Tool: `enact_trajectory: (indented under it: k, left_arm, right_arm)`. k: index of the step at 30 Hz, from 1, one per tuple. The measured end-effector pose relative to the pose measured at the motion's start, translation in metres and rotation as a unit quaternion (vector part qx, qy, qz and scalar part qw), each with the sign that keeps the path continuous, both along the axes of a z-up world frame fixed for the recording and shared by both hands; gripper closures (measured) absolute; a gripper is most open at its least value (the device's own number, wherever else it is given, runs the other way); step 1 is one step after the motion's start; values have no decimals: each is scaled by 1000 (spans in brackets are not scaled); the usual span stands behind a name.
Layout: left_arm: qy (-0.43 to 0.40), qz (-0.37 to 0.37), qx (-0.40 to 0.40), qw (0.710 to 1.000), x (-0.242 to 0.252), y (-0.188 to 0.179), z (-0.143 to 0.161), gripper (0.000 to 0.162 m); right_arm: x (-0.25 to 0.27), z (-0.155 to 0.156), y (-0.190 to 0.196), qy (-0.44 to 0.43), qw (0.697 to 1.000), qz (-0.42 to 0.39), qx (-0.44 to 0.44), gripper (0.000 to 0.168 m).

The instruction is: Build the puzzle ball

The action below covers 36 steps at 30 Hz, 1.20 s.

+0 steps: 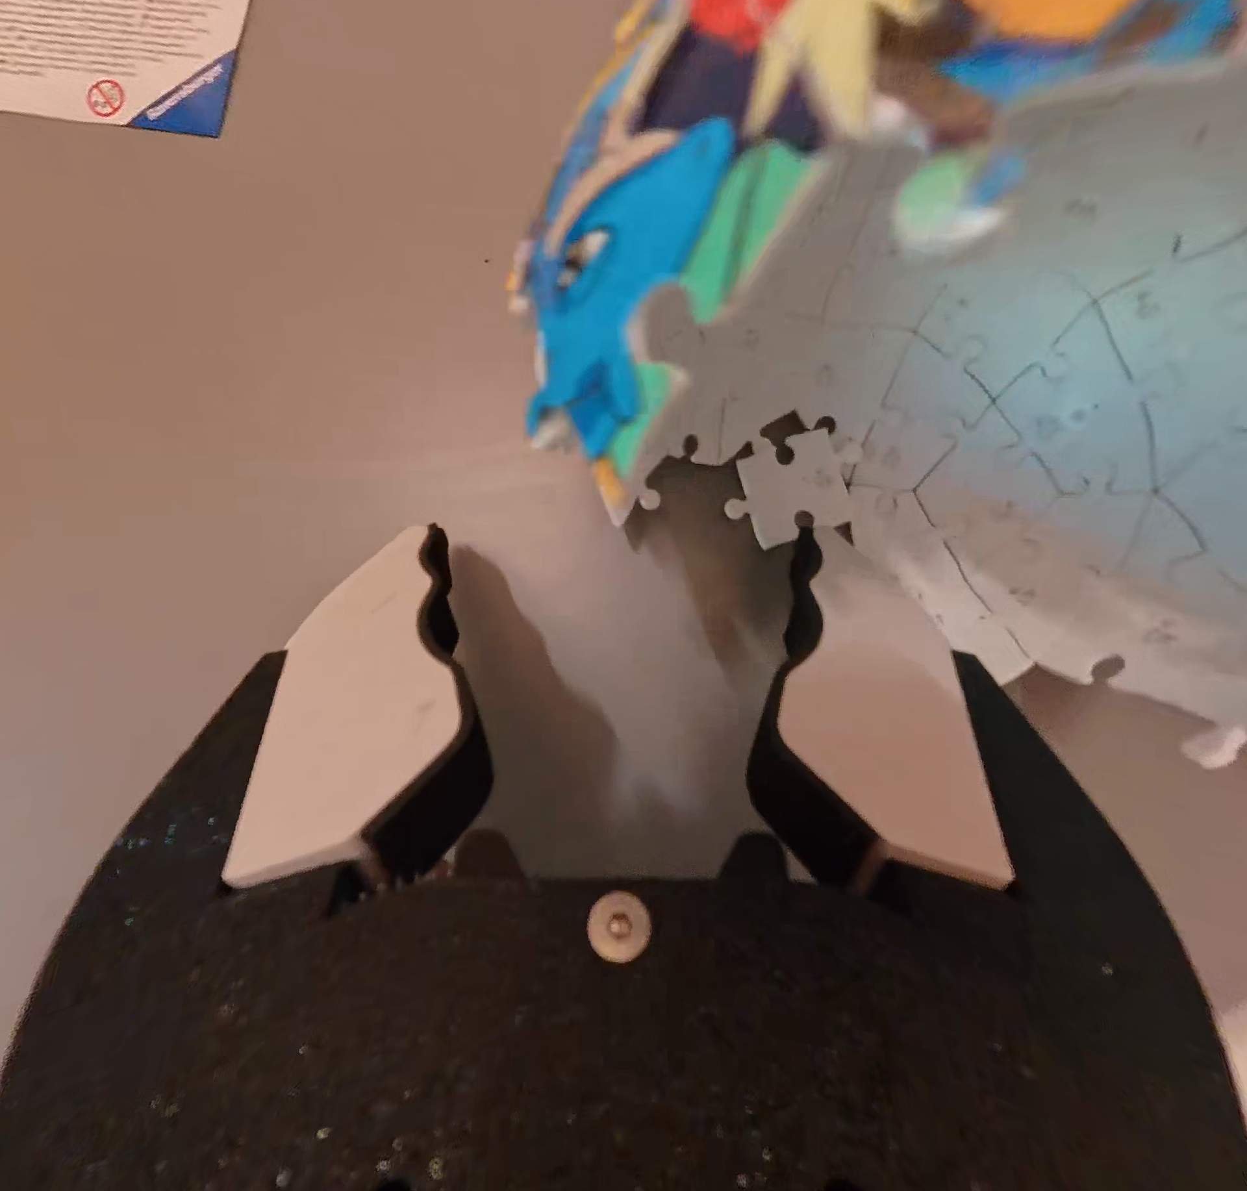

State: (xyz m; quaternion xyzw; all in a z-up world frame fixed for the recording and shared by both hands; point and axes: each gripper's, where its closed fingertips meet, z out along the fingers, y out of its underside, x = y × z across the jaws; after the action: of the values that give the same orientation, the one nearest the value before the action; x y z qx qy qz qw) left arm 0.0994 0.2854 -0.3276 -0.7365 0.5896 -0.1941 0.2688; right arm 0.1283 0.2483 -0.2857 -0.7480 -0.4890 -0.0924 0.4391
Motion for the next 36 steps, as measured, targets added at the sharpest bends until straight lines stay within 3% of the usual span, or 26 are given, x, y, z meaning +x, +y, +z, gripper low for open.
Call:
enact_trajectory:
  k: [16,22,26,36]
  left_arm:
    - [-3,9,8,1000,7,2,-4,64]
    - [-52,29,-13,998,17,7,7,66]
    - [-35,38,20,998,20,14,2,66]
    - [-31,29,10,999,25,6,-1,68]
  right_arm:
    - [2,-1,-1,0,1000,-2,-1,24]
    - [1,0,-1,-1,1000,-1,0,24]
    - [0,0,0,-1,1000,0,2,24]
    - [0,0,0,6,1000,-2,3,24]
